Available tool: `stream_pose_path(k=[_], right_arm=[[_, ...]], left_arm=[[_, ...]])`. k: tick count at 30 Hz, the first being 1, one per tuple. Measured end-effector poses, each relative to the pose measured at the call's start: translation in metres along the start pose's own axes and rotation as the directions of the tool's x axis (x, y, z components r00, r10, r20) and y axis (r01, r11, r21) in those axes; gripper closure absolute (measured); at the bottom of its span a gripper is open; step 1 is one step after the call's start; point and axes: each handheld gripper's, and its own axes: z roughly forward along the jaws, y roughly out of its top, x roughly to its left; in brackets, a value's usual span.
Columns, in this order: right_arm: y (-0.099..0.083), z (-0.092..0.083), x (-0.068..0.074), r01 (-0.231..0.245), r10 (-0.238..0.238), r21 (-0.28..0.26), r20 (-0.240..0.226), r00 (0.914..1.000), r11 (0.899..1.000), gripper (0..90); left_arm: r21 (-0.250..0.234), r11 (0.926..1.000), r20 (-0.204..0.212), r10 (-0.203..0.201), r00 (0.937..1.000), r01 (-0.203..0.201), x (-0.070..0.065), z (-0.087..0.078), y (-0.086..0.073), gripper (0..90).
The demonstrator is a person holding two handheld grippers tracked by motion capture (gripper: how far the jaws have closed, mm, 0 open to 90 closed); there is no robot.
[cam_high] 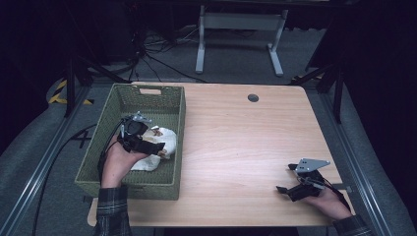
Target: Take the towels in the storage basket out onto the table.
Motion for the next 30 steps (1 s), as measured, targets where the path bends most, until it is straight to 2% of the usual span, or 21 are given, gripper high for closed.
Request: stream_pose_path(k=[6, 7, 8, 10, 14, 19, 24, 27, 30], right_arm=[[0.000, 0.000, 0.000, -0.001, 0.001, 0.000, -0.001, 1.0000, 1.000, 0.0], [0.000, 0.000, 0.000, 0.000, 0.000, 0.000, 0.000, 1.0000, 1.000, 0.0], [0.000, 0.000, 0.000, 0.000, 0.000, 0.000, 0.000, 1.0000, 1.000, 0.0], [0.000, 0.000, 0.000, 0.001, -0.001, 0.000, -0.001, 1.0000, 1.000, 0.0], [0.000, 0.000, 0.000, 0.002, -0.002, 0.000, -0.002, 1.0000, 1.000, 0.0], [0.000, 0.000, 0.000, 0.002, -0.002, 0.000, -0.002, 1.0000, 1.000, 0.0], [0.000, 0.000, 0.000, 0.002, -0.002, 0.000, -0.002, 1.0000, 1.000, 0.0], [0.000, 0.000, 0.000, 0.001, -0.001, 0.000, -0.002, 1.0000, 1.000, 0.0], [0.000, 0.000, 0.000, 0.002, -0.002, 0.000, -0.001, 1.0000, 1.000, 0.0]], left_arm=[[0.047, 0.9988, -0.020, -0.010, 0.9998, 0.011, 0.005, 0.009, -0.005, 8.5], [0.049, 0.9988, -0.023, 0.001, 0.9997, 0.000, 0.006, 0.010, -0.005, 8.5], [0.054, 0.9984, -0.022, -0.013, 0.9997, 0.014, 0.006, 0.012, -0.006, 8.5], [0.067, 0.9976, -0.016, -0.014, 0.9998, 0.015, 0.007, 0.017, -0.006, 8.5], [0.100, 0.9949, -0.043, -0.015, 0.9989, 0.019, 0.010, 0.026, -0.008, 8.5], [0.134, 0.9909, -0.041, -0.006, 0.9991, 0.011, 0.010, 0.038, -0.009, 8.5], [0.173, 0.9843, -0.038, -0.029, 0.9988, 0.035, 0.011, 0.047, -0.011, 8.4], [0.195, 0.9801, -0.040, -0.029, 0.9988, 0.037, 0.010, 0.051, -0.012, 7.7], [0.211, 0.9766, -0.017, -0.036, 0.9992, 0.039, 0.010, 0.057, -0.013, 7.8]])
